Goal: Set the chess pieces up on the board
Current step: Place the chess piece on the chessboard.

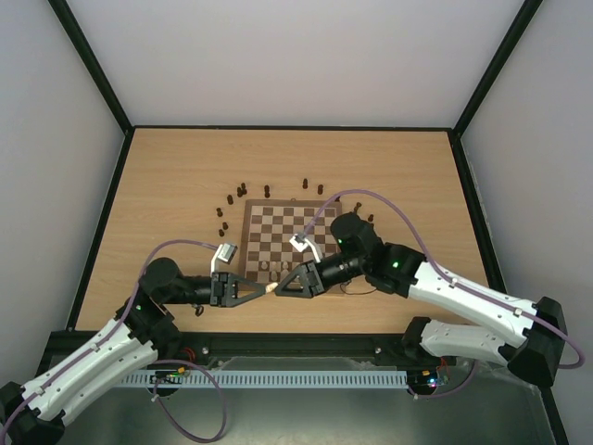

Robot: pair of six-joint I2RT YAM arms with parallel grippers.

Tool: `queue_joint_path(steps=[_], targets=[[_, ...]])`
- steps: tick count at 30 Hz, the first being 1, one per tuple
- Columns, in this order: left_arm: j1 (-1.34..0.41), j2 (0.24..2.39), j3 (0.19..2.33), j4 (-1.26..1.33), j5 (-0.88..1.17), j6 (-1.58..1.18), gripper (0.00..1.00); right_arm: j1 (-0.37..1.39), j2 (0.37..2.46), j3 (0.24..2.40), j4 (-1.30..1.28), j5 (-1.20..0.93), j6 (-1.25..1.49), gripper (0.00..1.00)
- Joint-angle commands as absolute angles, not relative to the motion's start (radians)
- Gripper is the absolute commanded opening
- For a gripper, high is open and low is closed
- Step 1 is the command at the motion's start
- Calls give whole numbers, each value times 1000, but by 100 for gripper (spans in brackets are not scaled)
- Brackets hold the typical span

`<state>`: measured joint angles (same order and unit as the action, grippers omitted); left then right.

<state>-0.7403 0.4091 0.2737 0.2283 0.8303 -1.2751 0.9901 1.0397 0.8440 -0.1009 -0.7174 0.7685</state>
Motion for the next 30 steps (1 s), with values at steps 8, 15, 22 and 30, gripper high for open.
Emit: queue_joint_path(steps=[8, 15, 22, 30], targets=[[-736, 389, 260, 200, 852, -1253, 9, 1003, 1099, 887, -53, -739, 779, 34], [-736, 398, 253, 193, 859, -1247, 9, 1011, 1114, 901, -45, -742, 780, 29], [-736, 404, 250, 196, 852, -1244, 9, 1019, 1121, 902, -47, -739, 776, 26], [-736, 405, 248, 193, 848, -1244, 9, 1022, 1121, 898, -55, -738, 772, 17]])
